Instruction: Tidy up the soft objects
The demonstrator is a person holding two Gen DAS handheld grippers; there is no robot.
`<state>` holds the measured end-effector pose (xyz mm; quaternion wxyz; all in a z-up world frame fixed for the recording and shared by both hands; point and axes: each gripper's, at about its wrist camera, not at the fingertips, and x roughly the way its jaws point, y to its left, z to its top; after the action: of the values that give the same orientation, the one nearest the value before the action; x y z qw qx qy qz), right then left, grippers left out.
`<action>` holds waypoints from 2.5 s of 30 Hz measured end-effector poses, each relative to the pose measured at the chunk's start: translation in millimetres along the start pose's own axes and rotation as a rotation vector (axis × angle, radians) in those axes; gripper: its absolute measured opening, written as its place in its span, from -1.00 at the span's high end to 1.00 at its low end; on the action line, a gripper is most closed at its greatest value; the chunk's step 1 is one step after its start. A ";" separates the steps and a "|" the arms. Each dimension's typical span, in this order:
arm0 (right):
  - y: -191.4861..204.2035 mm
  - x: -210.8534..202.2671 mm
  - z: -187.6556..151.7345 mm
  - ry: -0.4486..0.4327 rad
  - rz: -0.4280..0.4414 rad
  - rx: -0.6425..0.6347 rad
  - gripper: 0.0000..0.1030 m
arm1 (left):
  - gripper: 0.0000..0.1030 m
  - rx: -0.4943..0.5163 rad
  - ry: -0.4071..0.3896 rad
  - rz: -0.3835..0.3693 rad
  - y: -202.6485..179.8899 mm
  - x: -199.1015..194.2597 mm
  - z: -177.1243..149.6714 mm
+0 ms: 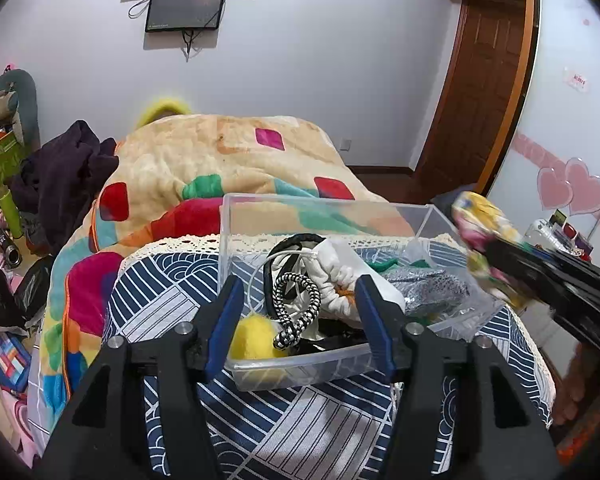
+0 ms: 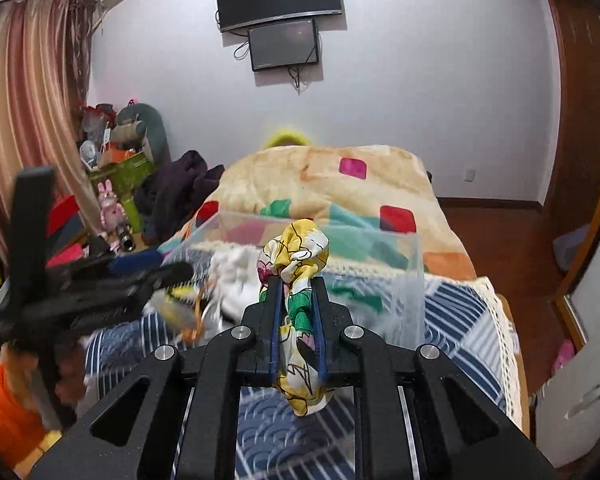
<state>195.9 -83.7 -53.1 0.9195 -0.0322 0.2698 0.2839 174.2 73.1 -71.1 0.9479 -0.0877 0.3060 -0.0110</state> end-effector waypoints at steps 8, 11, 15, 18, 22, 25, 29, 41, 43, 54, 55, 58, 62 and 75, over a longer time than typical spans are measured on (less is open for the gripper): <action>5.4 38.5 0.9 0.085 -0.014 0.015 0.76 | -0.20 0.016 -0.024 0.011 -2.4 -6.9 -2.2; 3.7 50.2 -4.5 0.138 -0.007 0.010 0.74 | -0.21 0.012 -0.026 0.008 -1.5 -7.8 -3.5; 4.7 52.0 -13.7 0.163 -0.019 -0.021 0.57 | -0.26 -0.006 -0.038 0.005 1.4 -10.6 -4.7; 2.2 45.3 -15.0 0.159 -0.033 -0.024 0.25 | -0.26 -0.012 -0.045 0.002 3.5 -13.5 -5.1; -0.3 30.6 -9.9 0.120 -0.047 -0.026 -0.07 | -0.27 -0.010 -0.063 0.002 2.8 -21.7 -3.9; -1.7 15.2 -2.2 0.077 -0.039 -0.015 -0.19 | -0.27 -0.011 -0.085 -0.005 0.7 -32.1 -1.0; -0.7 -14.8 9.7 0.001 -0.027 -0.012 -0.24 | -0.27 0.000 -0.134 -0.014 -5.3 -52.1 4.4; 13.0 -93.3 23.9 -0.213 -0.024 -0.049 -0.42 | -0.37 0.070 -0.306 -0.034 -34.3 -129.5 12.0; 14.8 -102.1 23.9 -0.238 -0.027 -0.050 -0.60 | -0.40 0.077 -0.323 -0.041 -37.3 -138.3 11.3; 23.0 -119.7 14.2 -0.310 -0.045 -0.061 -0.99 | -0.94 0.094 -0.388 0.010 -49.2 -165.4 -1.1; 23.4 -119.5 13.6 -0.309 -0.041 -0.061 -0.99 | -0.95 0.095 -0.389 0.010 -50.0 -166.1 -2.4; 23.2 -120.0 10.0 -0.304 -0.030 -0.053 -0.99 | -0.96 0.099 -0.383 0.005 -50.4 -165.4 -4.0; 23.1 -120.9 7.0 -0.303 -0.030 -0.045 -1.00 | -0.97 0.094 -0.380 0.000 -50.1 -166.0 -6.5; 20.3 -129.5 2.2 -0.312 -0.021 -0.027 -1.00 | -0.98 0.092 -0.374 -0.004 -48.4 -165.7 -7.6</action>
<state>96.2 -131.6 17.3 0.9526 -0.0029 0.1197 0.2795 36.7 36.6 27.1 0.9912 -0.0455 0.1237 -0.0101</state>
